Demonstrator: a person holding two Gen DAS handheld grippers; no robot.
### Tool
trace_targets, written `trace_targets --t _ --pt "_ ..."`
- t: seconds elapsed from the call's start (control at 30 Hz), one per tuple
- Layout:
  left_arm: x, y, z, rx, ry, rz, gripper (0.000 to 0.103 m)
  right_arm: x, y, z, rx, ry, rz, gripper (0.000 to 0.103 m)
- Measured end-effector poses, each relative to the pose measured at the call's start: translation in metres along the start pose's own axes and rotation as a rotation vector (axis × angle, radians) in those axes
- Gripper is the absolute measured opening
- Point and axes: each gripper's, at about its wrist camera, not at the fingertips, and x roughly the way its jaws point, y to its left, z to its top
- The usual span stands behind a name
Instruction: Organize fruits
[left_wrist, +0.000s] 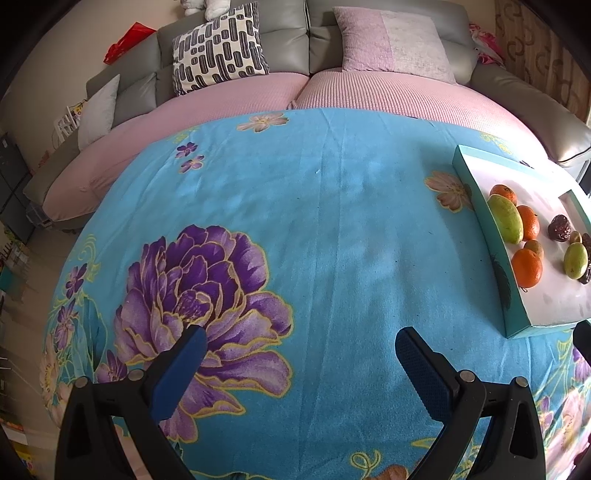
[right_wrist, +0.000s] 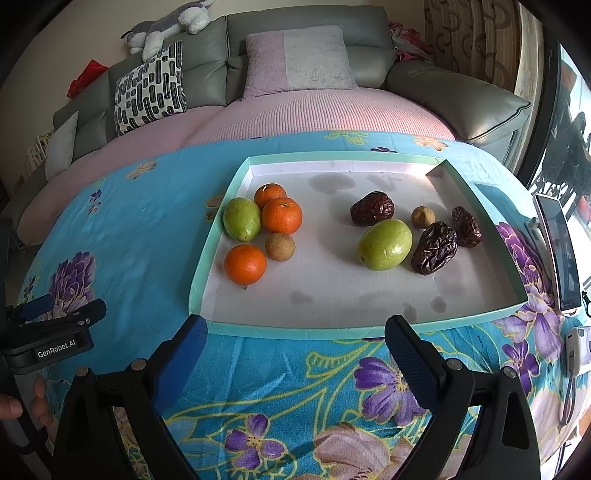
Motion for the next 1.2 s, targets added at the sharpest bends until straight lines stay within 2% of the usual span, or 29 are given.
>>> trace_targets --t 1.2 --pt "-0.0025 -0.0045 -0.0013 0.014 0.007 -0.033 0.103 0.0018 0.0005 -0.0001 0.001 0.005 -0.002 0.097"
